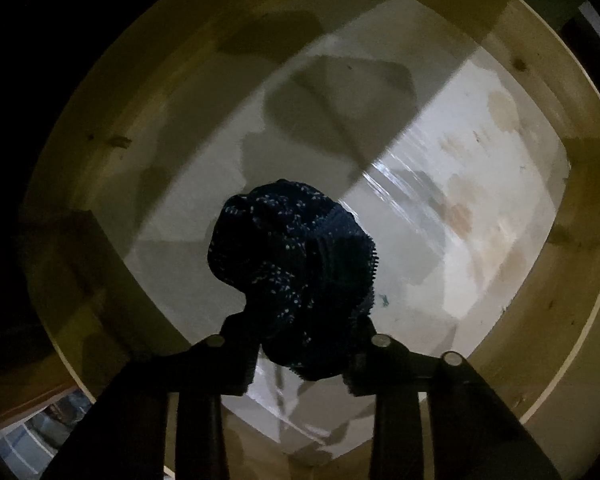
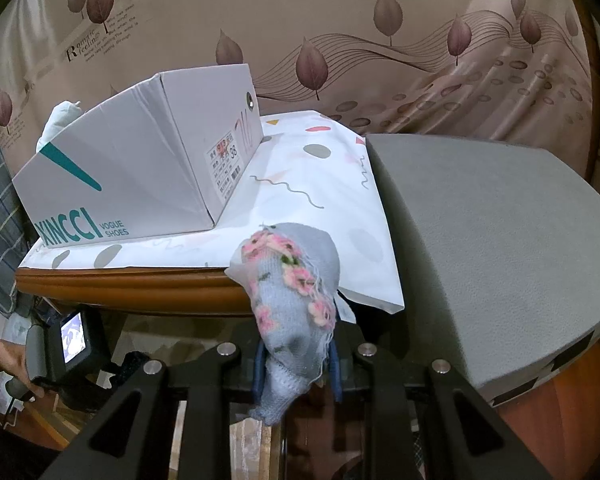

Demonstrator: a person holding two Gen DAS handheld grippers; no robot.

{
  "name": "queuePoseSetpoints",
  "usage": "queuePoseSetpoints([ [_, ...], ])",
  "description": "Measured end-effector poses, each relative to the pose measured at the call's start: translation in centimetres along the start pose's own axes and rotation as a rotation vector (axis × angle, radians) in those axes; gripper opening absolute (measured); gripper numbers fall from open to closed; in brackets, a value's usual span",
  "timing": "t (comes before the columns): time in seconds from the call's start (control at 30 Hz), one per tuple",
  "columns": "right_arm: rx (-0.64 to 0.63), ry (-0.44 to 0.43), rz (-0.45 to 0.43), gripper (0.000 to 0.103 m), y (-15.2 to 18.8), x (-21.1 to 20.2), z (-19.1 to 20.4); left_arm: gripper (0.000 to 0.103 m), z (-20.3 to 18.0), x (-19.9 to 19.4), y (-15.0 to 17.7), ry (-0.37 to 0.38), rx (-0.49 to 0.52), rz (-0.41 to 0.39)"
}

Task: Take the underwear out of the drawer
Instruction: 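Grasp the navy lace garment with the left gripper and lift it, then carry the navy lace garment into the shoe box and open the left gripper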

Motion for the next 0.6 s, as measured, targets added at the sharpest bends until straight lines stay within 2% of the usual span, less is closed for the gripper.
queuePoseSetpoints([
  [0.23,0.011,-0.014,-0.001,0.024,0.1,-0.1,-0.2,0.025,-2.0,-2.1,-0.2,0.049,0.01,-0.026],
  [0.6,-0.01,-0.03,-0.009,0.024,0.2,-0.6,0.3,0.025,-3.3,-6.2,1.3,0.018,-0.058,-0.112],
])
Point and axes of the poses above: each gripper's, at about its wrist camera, not at the fingertips, and x roughly the way its jaws point, z to its left, y to its underside, the point moved 8 cm from there along x, roughly the way its jaws point, and after that the axes turned 2 degrees about x, right-handed, at the moved point
